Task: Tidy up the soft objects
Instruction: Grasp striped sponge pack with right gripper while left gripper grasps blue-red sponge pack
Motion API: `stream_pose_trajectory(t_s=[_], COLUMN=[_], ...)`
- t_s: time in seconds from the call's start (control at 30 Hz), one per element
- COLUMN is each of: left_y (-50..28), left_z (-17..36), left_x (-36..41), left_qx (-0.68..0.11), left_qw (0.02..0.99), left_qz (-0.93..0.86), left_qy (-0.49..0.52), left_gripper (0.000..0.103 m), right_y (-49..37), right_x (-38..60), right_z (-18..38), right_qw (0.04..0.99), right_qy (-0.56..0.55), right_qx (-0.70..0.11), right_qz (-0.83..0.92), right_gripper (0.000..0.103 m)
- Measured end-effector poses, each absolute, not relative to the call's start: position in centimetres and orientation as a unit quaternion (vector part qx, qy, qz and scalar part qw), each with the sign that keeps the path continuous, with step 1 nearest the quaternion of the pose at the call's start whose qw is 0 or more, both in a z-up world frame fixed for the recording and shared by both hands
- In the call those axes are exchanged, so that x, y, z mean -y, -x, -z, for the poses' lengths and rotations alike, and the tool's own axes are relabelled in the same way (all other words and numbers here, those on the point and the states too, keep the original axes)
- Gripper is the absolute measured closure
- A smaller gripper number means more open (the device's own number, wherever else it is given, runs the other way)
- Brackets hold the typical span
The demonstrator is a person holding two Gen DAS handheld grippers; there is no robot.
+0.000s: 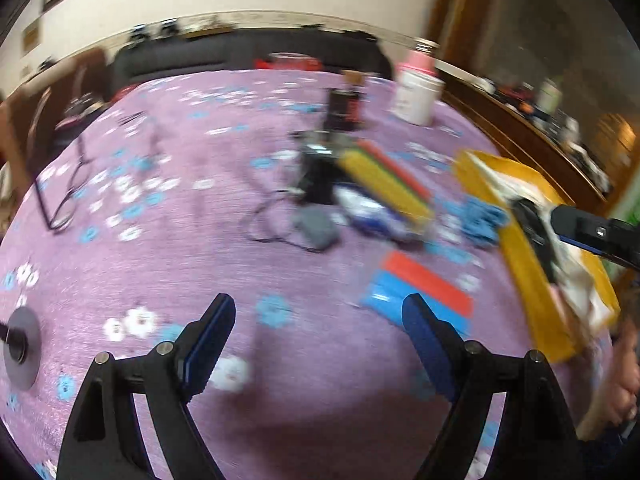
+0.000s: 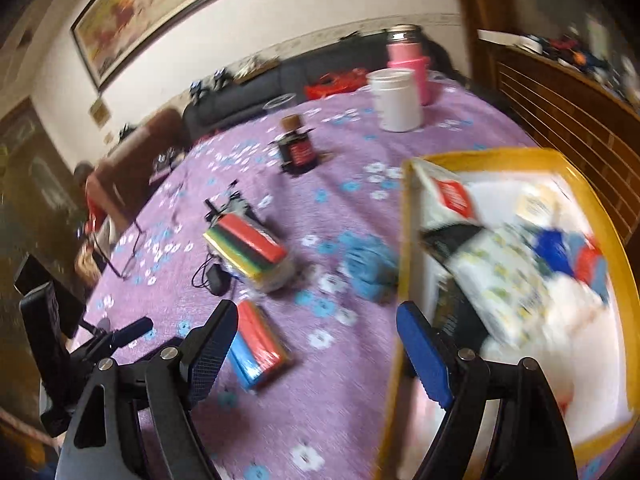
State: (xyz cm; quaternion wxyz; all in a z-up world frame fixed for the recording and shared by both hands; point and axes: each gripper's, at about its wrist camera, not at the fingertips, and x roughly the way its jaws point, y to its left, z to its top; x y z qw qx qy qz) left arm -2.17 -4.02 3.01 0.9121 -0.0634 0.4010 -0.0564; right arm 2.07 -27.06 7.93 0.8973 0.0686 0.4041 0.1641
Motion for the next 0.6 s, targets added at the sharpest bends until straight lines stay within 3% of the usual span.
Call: stream_pose_trajectory(t_s=[0.37, 0.5, 0.53, 0.57, 0.6], left_y=[1.1, 0.9, 1.0, 1.1, 1.1], left_z=[-1.5, -1.4, -1.4, -1.4, -1.4], left_x=[2.1, 2.0, 1.9, 1.8, 1.8], left_qx=[-0.419, -0.420, -0.420, -0.419, -0.419], left_qw=[0.898, 0.896, 0.896, 0.896, 0.897], left_qz=[0.067, 0.070, 0.071, 0.070, 0.070], left_qy=[0.117, 0.123, 0.124, 0.126, 0.127], left_gripper=[0.018, 0.018, 0.018, 0.018, 0.018], right_y=[-11.2, -13.5, -13.5, -13.3, -13.0], right_x=[16.0, 15.5, 15.6, 15.6, 15.6], right_z=[-4.9, -3.3, -3.1, -2.9, -2.7], right_qw=[0.867, 0.846, 0.849, 0.847, 0.843], right_qy=[0.101, 0.072, 0.068, 0.064, 0.060], right_qx=[-0.439, -0.465, -0.464, -0.468, -0.473], right_qz=[-0.214, -0.249, -0.244, -0.243, -0.248], right_gripper=[0.017, 0.017, 0.025, 0.040, 0.045])
